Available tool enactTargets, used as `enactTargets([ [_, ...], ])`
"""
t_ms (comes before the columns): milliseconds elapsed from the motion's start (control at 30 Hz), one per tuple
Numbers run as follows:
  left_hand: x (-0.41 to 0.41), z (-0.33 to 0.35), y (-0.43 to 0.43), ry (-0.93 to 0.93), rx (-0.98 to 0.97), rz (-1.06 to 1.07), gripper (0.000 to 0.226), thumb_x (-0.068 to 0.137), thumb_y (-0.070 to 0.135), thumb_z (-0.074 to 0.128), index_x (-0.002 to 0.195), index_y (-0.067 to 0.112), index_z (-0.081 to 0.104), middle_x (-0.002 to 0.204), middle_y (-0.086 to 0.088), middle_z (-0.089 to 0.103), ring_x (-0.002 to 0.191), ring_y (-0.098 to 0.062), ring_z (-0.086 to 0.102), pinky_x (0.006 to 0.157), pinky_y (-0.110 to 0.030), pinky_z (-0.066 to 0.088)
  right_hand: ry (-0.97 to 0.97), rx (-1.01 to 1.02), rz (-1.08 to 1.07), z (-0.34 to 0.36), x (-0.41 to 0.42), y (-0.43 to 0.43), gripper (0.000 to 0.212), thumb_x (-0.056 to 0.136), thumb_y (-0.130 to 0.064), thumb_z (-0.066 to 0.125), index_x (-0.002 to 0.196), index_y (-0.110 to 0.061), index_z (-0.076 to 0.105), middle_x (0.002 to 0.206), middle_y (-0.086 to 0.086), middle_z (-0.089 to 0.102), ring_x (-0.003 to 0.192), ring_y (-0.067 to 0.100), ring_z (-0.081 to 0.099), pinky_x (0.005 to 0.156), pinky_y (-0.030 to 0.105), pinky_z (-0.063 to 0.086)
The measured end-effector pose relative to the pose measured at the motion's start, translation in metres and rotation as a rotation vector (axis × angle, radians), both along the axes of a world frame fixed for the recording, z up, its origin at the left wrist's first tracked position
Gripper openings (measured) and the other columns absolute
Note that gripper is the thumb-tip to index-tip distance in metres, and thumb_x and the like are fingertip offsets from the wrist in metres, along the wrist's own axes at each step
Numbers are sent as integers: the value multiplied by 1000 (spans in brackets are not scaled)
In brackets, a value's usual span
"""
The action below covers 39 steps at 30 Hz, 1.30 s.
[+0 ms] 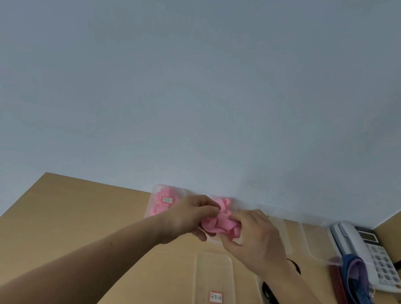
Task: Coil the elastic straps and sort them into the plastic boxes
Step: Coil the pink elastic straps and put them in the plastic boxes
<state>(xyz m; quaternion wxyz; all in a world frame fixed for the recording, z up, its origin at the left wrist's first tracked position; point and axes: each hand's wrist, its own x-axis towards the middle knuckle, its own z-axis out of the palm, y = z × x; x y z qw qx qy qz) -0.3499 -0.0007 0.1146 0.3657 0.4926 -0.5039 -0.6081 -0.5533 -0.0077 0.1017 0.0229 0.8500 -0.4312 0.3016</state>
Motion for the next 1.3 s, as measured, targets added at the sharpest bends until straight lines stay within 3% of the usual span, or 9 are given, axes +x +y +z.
enactTargets([
  [200,-5,-52,-17,-299,27,-2,16,98,23,54,106,12,62,108,-11,67,78,-15,65,64,-30,52,46,183,-101,-39,-15,-17,29,67,-33,85,87,-18,70,74,-10,60,69,10,50,59,21,39],
  [333,-15,-83,-41,-518,-47,76,20,95,31,56,104,15,65,101,-8,70,79,-17,61,70,-32,50,92,317,-89,-57,-20,-45,26,71,-31,81,90,-16,71,76,-2,62,74,23,57,63,33,48],
  [467,-31,-106,-68,-788,-231,1,33,97,35,54,124,18,63,125,-1,64,107,-16,59,82,-26,41,96,377,3,-77,-26,-79,23,75,-32,78,85,-14,68,75,-6,50,71,19,47,60,31,40],
  [567,-35,-122,-84,-973,-275,-63,36,95,31,52,130,22,58,134,-1,57,123,-20,49,89,-28,35,160,446,50,-94,-32,-106,25,80,-34,75,93,-13,70,83,3,62,77,23,54,63,32,42],
  [767,-49,-144,-88,-1103,-290,-196,40,95,30,53,133,19,58,139,0,52,132,-20,39,109,-32,34,315,501,236,-126,-35,-136,44,88,-55,59,116,-22,66,114,-5,67,108,18,58,81,32,50],
  [900,-55,-149,-88,-1104,-299,-186,38,95,27,54,131,19,60,138,0,52,133,-19,38,110,-31,33,286,473,300,-130,-33,-145,40,86,-56,64,95,-17,69,97,0,70,93,23,61,65,27,39],
  [1033,-56,-151,-87,-1107,-315,-150,37,95,27,54,131,19,60,136,1,54,131,-18,40,107,-28,34,346,420,286,-130,-31,-144,40,84,-55,67,95,-17,70,97,-1,71,95,22,63,67,29,44],
  [1167,-57,-150,-85,-1265,-414,-170,36,94,35,51,127,27,63,143,3,49,138,-23,32,111,-33,28,537,301,168,-122,-26,-137,52,52,-57,88,89,-21,78,85,3,69,88,28,67,57,36,54],
  [1300,-57,-151,-92,-1338,-517,-259,37,95,42,50,128,32,63,158,5,33,150,-26,14,119,-42,11,556,420,123,-134,-24,-137,54,82,-58,62,130,-32,61,126,-6,61,122,20,50,93,33,39],
])
